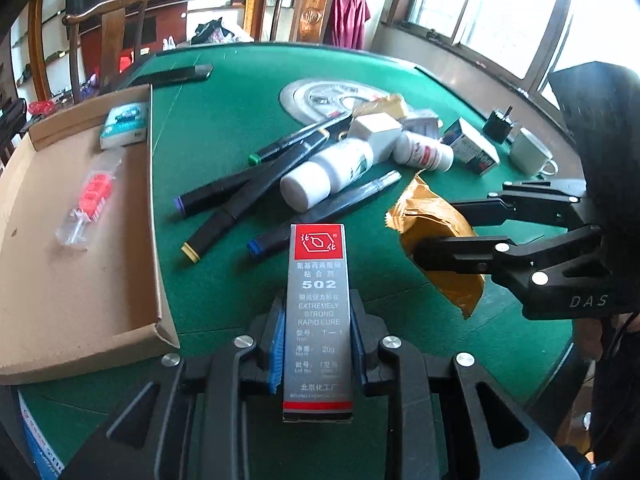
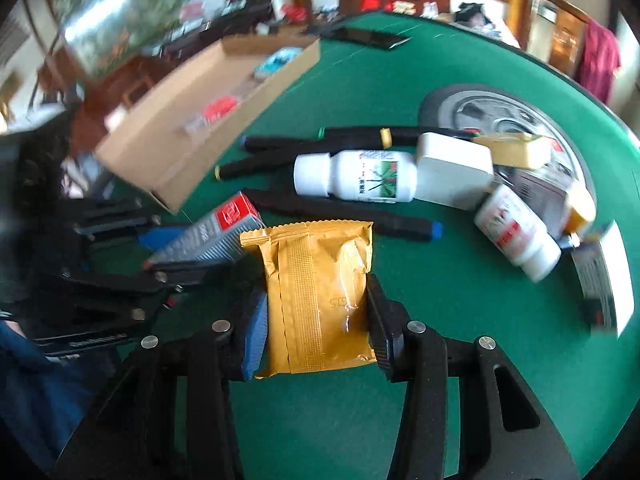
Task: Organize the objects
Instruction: 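Grasp the red-and-grey glue box with left tool while right tool grasps yellow foil packet, then carry glue box and yellow packet into the cardboard tray with both tools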
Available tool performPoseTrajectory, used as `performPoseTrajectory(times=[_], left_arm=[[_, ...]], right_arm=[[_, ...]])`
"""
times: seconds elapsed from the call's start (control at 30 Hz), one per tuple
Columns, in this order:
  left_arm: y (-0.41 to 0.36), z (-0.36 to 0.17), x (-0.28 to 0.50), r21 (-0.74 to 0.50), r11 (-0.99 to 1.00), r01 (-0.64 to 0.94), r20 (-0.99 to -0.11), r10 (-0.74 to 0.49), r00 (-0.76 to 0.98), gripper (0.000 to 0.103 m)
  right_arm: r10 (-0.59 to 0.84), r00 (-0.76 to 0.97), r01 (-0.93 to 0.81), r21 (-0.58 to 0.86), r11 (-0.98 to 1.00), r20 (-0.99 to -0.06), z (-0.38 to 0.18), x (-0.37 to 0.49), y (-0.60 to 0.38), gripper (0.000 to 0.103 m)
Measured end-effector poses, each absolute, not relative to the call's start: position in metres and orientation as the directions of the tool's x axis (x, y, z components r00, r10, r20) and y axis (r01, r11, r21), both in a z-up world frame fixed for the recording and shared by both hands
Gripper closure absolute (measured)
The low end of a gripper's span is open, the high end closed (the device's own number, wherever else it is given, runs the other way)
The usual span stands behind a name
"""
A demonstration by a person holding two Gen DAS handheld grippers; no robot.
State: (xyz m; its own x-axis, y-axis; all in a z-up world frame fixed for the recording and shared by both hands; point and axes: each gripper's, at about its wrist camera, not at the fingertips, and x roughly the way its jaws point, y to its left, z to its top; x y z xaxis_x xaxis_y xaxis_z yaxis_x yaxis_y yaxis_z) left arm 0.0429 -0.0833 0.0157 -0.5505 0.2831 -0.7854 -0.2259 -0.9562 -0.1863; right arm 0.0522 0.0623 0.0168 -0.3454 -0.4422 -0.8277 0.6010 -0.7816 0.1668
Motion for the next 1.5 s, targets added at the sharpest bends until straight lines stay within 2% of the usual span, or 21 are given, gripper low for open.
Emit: performPoseTrajectory(times=[0.3,0.63,1.07,1.5], left_arm=[[-0.113,0.047,0.054,-0.217,-0.958,-0.186,-0.735,0.286,-0.615,0.076],[-0.196,0.071,0.053,-0.237,-0.971,-0.043,-0.698,0.201,-0.687,0.076],[-0.272,0.056,0.004,-0.23,-0.97,0.083,-0.762,0.126,-0.635,0.076],[-0.273,0.032,-0.043,-0.267,-0.961,0.074,-0.8,0.178,-0.574,0.076]], right_arm=[[-0.487,-0.378,0.55,0.232,-0.802,-0.787,0.04,0.053,0.061,0.059],[-0.535,-0.335,0.569,0.286,-0.771,-0.776,0.064,0.037,0.016,0.059],[-0.51,-0.299,0.59,0.264,-0.763,-0.807,0.083,-0.027,-0.099,0.059],[-0.462,-0.288,0.485,0.289,-0.825,-0.839,0.06,-0.13,-0.183,0.059]])
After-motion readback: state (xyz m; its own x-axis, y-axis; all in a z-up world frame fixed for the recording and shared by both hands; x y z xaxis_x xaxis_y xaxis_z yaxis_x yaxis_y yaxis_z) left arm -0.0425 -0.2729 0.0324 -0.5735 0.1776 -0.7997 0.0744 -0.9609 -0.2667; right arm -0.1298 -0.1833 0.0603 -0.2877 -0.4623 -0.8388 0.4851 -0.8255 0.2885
